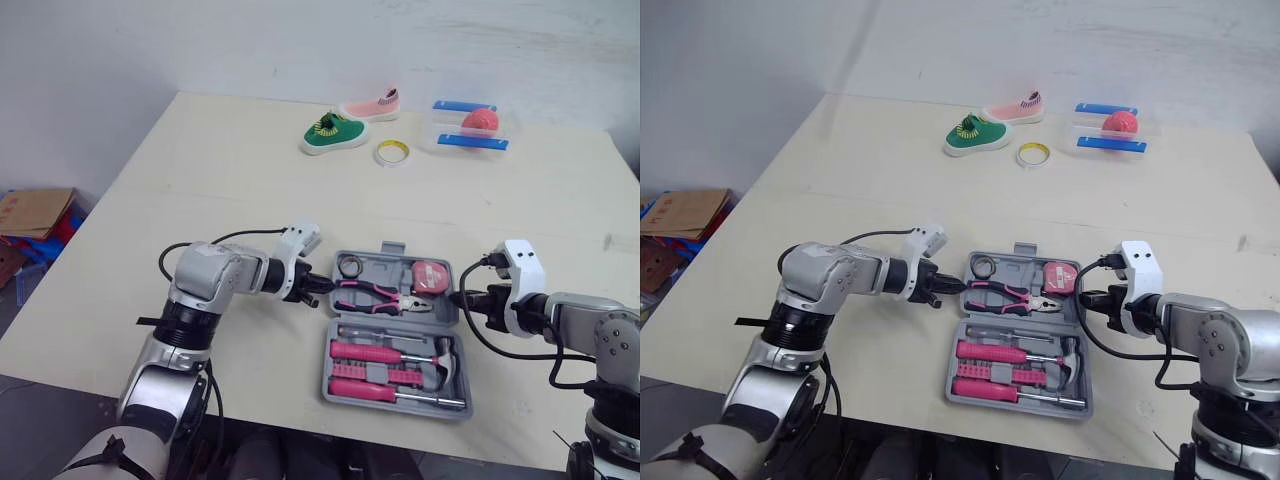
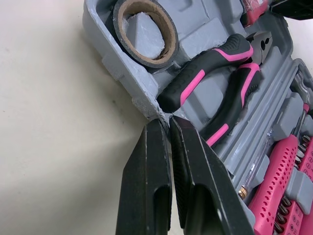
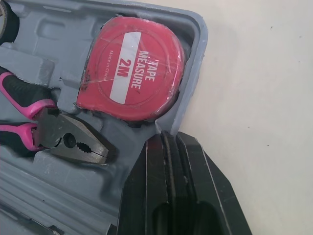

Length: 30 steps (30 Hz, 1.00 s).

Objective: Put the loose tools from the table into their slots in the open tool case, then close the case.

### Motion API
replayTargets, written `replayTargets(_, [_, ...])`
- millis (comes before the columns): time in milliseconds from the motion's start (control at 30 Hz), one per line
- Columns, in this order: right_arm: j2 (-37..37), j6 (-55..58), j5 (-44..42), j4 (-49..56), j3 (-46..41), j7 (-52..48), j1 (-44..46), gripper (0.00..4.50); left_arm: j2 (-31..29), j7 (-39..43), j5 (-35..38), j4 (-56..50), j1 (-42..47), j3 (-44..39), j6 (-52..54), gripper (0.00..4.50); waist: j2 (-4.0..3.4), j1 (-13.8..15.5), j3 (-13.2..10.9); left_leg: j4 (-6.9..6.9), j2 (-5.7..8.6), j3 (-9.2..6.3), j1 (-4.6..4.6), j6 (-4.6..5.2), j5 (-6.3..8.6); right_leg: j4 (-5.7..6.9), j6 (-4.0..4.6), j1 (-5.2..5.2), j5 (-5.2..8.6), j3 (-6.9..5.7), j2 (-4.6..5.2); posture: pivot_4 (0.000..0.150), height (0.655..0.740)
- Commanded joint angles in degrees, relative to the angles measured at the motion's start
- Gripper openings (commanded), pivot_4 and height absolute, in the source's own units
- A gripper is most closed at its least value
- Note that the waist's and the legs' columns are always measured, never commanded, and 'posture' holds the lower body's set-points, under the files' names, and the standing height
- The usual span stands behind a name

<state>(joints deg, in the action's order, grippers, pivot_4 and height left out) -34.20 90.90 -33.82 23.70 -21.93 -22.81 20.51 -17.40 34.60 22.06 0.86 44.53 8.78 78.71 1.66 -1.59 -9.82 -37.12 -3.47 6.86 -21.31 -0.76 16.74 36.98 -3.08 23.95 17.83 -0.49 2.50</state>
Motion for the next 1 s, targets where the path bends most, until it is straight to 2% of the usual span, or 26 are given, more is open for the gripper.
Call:
replayTargets(33, [1.1, 0.3, -1.0, 2.9, -0.8, -0.2, 0.3, 0.02, 2.1, -0.1, 1.7, -0.7, 0.6, -1.1, -1.7, 0.0, 0.0, 0.0, 0.0, 0.0, 0.0, 0.0, 0.0, 0.01, 0.0, 0.0, 0.0, 0.0, 0.0, 0.0, 0.0, 0.15, 0.7304])
replayTargets(133, [2.3, -0.8, -1.4, 3.6, -1.5, -0.3, 1.2, 0.02, 3.6, -0.6, 1.7, 0.7, 2.0, -2.4, -4.0, 0.0, 0.0, 0.0, 0.0, 0.0, 0.0, -0.01, -0.01, 0.0, -0.01, 0.0, -0.01, 0.0, -0.01, 0.0, 0.0, 0.15, 0.7304])
replayTargets(300, [1.8, -16.5, 0.3, 7.5, 2.2, -2.6, 0.8, 0.02, 2.2, 4.0, -2.2, 3.6, 4.8, -0.6, -24.0, 0.0, -0.07, -0.1, -0.4, 0.02, 0.01, 0.04, -0.06, 0.02, -0.02, 0.0, 0.0, 0.07, -0.04, 0.01, -0.02, 0.15, 0.7304])
replayTargets(400, [3.2, -23.7, 2.1, 8.3, 2.4, -1.7, -2.0, 0.02, -0.6, 7.4, -7.5, 4.8, 3.1, 2.7, -39.2, 0.0, -0.11, -0.1, -0.4, 0.13, -0.03, 0.06, -0.06, -0.29, -0.15, -0.03, 0.01, 0.13, -0.06, 0.01, -0.1, 0.15, 0.7304])
replayTargets(533, [3.4, -40.1, 8.6, 12.1, 7.7, -3.3, -13.9, 0.02, -3.9, 11.6, -10.3, 4.0, -3.7, 3.7, -52.3, 0.0, -0.11, 0.1, -0.4, 0.33, -0.13, 0.11, -0.14, -0.49, -0.11, -0.14, 0.0, 0.25, 0.14, 0.0, -0.2, 0.15, 0.7304])
replayTargets(633, [4.5, -52.4, 14.5, 10.6, 11.2, -3.0, -19.7, 0.02, -4.7, 11.3, -12.4, 3.8, -8.1, 3.6, -59.7, 0.0, -0.07, 0.0, -0.4, 0.33, -0.16, 0.31, -0.31, -0.53, -0.02, -0.15, -0.07, 0.48, 0.24, 0.07, -0.19, 0.15, 0.7304])
replayTargets(733, [3.9, -66.6, 22.0, 7.4, 14.4, -3.4, -24.1, 0.02, -4.1, 9.0, -12.4, 2.8, -11.0, 1.4, -62.5, 0.0, -0.05, 0.0, -0.4, 0.14, -0.15, 0.48, -0.25, -0.4, 0.07, -0.13, -0.09, 0.45, 0.23, 0.14, -0.14, 0.15, 0.7304])
replayTargets(967, [4.4, -85.3, 26.8, 1.4, 14.2, -4.8, -31.3, 0.02, -5.0, 5.3, -12.6, -2.6, -17.8, -2.8, -66.2, 0.0, 0.03, -0.2, -0.4, 0.07, -0.15, 0.56, 0.28, 0.2, 0.27, -0.09, -0.09, -0.03, 0.06, 0.36, -0.18, 0.15, 0.7304])
replayTargets(1000, [3.7, -89.7, 27.7, 1.2, 14.1, -5.8, -33.6, 0.33, -5.4, 4.9, -12.0, -4.0, -19.1, -3.9, -65.0, 0.0, 0.03, -0.2, -0.4, 0.08, -0.15, 0.53, 0.3, 0.19, 0.26, -0.07, -0.08, -0.06, 0.06, 0.35, -0.19, 0.15, 0.7304])
